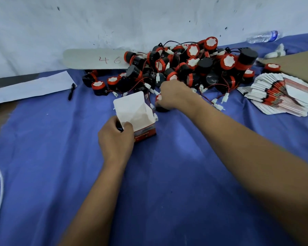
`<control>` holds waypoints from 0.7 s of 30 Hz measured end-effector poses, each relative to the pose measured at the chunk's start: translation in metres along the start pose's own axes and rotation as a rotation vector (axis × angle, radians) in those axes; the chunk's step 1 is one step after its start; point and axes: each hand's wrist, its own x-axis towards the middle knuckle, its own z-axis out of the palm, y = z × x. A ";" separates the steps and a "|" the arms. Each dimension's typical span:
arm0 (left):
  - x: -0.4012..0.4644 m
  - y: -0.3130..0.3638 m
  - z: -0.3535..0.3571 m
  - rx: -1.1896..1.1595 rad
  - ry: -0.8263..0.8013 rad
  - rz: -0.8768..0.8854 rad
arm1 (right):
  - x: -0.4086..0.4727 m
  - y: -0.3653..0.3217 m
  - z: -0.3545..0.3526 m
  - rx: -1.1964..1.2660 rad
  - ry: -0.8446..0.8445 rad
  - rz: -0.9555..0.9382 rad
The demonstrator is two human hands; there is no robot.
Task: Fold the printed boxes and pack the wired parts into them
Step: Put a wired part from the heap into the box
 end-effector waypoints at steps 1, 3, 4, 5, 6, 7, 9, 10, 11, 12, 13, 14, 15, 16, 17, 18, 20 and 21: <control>0.000 0.000 -0.001 0.002 0.020 -0.007 | -0.014 -0.003 -0.007 0.029 -0.019 -0.046; 0.000 0.000 -0.003 0.010 0.054 -0.019 | -0.043 -0.005 -0.018 0.110 -0.079 -0.108; 0.000 0.000 -0.003 0.009 0.066 -0.024 | -0.054 -0.006 -0.022 0.112 -0.107 -0.143; -0.001 0.000 -0.004 0.004 0.073 -0.027 | -0.063 -0.006 -0.024 0.072 -0.129 -0.176; 0.000 -0.001 -0.005 0.001 0.077 -0.031 | -0.070 -0.006 -0.023 0.021 -0.136 -0.214; 0.001 -0.003 -0.005 -0.001 0.082 -0.037 | -0.075 -0.005 -0.019 -0.021 -0.147 -0.255; 0.003 -0.005 -0.005 -0.003 0.093 -0.052 | -0.082 -0.002 -0.008 0.059 -0.165 -0.323; 0.004 -0.006 -0.006 -0.004 0.099 -0.059 | -0.086 -0.003 -0.004 0.141 -0.163 -0.336; 0.005 -0.007 -0.006 -0.005 0.106 -0.059 | -0.088 -0.002 -0.001 0.199 -0.149 -0.334; 0.005 -0.007 -0.006 -0.008 0.114 -0.058 | -0.090 0.000 0.001 0.221 -0.126 -0.325; 0.005 -0.008 -0.007 -0.010 0.122 -0.058 | -0.092 0.000 0.004 0.229 -0.101 -0.324; 0.005 -0.007 -0.006 -0.020 0.120 -0.057 | -0.097 0.002 0.004 0.266 -0.068 -0.327; 0.005 -0.009 -0.006 -0.031 0.116 -0.049 | -0.101 0.000 0.003 0.359 -0.030 -0.340; 0.005 -0.010 -0.005 -0.038 0.108 -0.034 | -0.107 -0.001 0.000 0.493 0.020 -0.353; 0.005 -0.010 -0.003 -0.035 0.098 -0.012 | -0.113 -0.005 -0.005 0.622 0.081 -0.373; 0.005 -0.011 -0.003 -0.024 0.085 0.011 | -0.117 -0.013 -0.010 0.711 0.147 -0.405; 0.005 -0.009 0.000 -0.018 0.042 0.039 | -0.121 -0.029 -0.020 0.760 0.250 -0.479; 0.004 -0.007 0.000 -0.027 0.023 0.045 | -0.119 -0.038 -0.023 0.736 0.274 -0.511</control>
